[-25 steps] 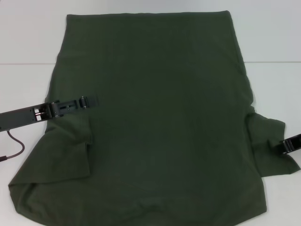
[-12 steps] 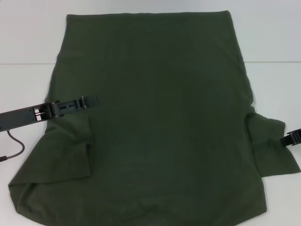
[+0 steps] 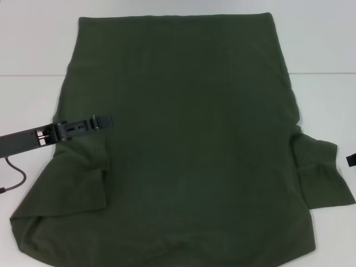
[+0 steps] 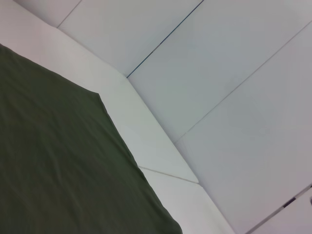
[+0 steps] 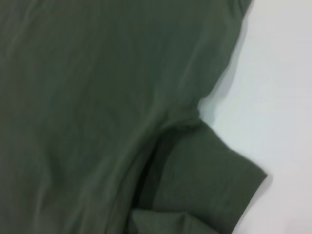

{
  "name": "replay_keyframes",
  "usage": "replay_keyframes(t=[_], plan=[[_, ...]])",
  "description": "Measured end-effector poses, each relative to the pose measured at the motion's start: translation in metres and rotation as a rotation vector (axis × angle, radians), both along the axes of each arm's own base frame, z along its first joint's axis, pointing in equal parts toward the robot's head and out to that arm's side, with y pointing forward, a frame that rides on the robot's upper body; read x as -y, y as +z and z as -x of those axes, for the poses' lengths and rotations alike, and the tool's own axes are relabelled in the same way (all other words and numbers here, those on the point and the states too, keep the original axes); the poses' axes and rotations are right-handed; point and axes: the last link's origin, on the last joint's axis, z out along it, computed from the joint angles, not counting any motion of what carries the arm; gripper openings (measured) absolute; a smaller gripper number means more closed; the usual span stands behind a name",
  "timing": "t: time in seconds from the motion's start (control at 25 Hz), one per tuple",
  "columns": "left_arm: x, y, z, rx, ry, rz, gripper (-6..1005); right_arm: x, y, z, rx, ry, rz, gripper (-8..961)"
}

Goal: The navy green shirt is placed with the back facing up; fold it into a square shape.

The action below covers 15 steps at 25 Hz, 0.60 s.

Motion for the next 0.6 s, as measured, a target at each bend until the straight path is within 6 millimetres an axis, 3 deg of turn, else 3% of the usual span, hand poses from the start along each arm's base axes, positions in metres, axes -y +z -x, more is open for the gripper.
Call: replay_keyframes(t=[0.56,0.6], plan=[[0.0012,0.001,0.0009,0.006,0.0,-0.008,902,0.0029,-0.0044,0.0016,-0.006,0.008,0.03,111],[0.0012,0.001,0.0008,0.006,0.0,-0.008,902,0.0029,-0.0057,0.0016,-0.006,0.01,0.031,153]])
